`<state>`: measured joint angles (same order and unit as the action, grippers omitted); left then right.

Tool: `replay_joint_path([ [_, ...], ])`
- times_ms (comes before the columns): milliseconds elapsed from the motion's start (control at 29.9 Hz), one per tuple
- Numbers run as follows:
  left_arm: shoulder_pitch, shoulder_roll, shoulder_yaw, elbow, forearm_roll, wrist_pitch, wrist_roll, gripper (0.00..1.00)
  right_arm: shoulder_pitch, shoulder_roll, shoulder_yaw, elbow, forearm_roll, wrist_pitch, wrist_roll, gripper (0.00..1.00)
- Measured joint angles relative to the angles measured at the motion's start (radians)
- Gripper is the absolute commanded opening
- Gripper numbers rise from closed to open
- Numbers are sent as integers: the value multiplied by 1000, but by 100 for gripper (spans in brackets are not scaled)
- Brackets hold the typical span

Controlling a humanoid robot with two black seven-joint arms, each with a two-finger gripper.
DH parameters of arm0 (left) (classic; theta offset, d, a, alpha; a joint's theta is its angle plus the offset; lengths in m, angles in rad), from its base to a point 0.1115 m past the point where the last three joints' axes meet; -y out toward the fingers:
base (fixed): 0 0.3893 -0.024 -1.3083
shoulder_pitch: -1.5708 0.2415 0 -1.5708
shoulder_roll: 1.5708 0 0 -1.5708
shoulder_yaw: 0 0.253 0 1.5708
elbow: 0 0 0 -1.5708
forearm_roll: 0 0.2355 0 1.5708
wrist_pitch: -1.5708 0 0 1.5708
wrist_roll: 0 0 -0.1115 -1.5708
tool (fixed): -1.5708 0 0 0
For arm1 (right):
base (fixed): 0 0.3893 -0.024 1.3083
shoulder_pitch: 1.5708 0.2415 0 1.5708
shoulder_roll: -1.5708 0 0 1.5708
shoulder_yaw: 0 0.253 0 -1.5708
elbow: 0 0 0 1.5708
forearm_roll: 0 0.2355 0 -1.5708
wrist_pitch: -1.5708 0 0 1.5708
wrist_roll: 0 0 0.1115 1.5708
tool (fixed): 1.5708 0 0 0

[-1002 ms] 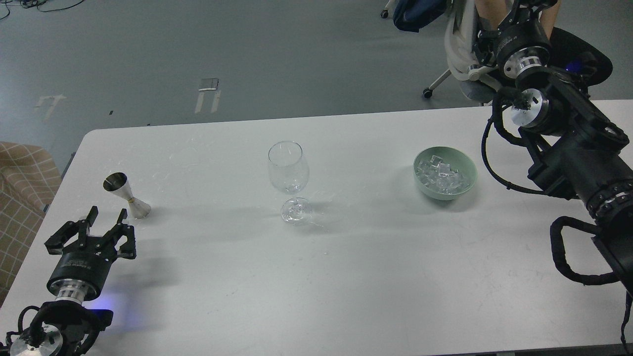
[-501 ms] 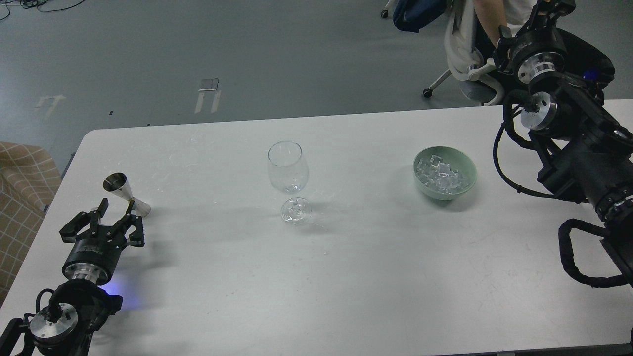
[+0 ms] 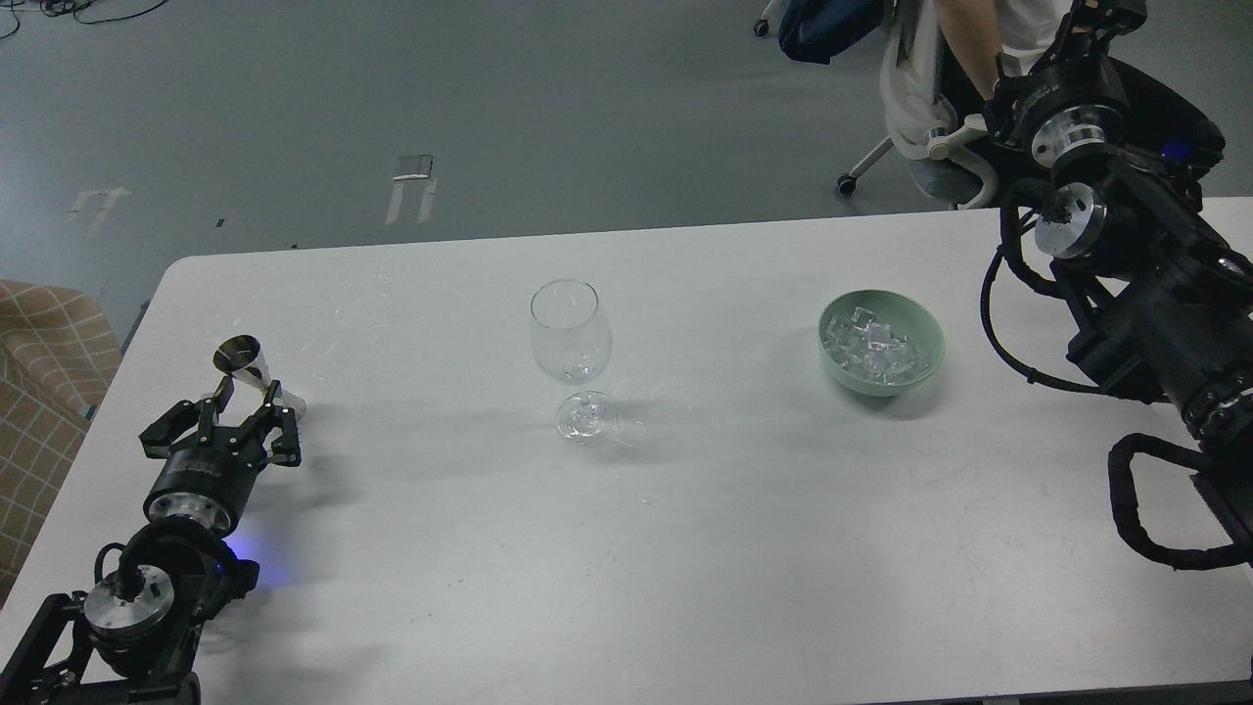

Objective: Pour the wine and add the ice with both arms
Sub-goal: 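Close the left gripper around the small metal cup, then lift the metal cup with the left gripper toward the wine glass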

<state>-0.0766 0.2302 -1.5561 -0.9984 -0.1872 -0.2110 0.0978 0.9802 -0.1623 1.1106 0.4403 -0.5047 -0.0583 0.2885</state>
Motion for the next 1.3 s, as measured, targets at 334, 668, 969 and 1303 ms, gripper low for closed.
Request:
replay_joint_path([
  [334,-50,3,5,70,0,0,0,48,0,0,0,0,0,0,0,100],
  [668,-140,4,4,178,-2,-5,-4,48,-2,-1,-1,-2,0,0,0,100],
  [969,-177,11,1,210,-3,-14,-4,48,-6,-1,0,-2,0,0,0,100],
  [1303,-176,11,4,211,-3,-47,-3,37,-5,0,0,0,-2,-2,0,100],
])
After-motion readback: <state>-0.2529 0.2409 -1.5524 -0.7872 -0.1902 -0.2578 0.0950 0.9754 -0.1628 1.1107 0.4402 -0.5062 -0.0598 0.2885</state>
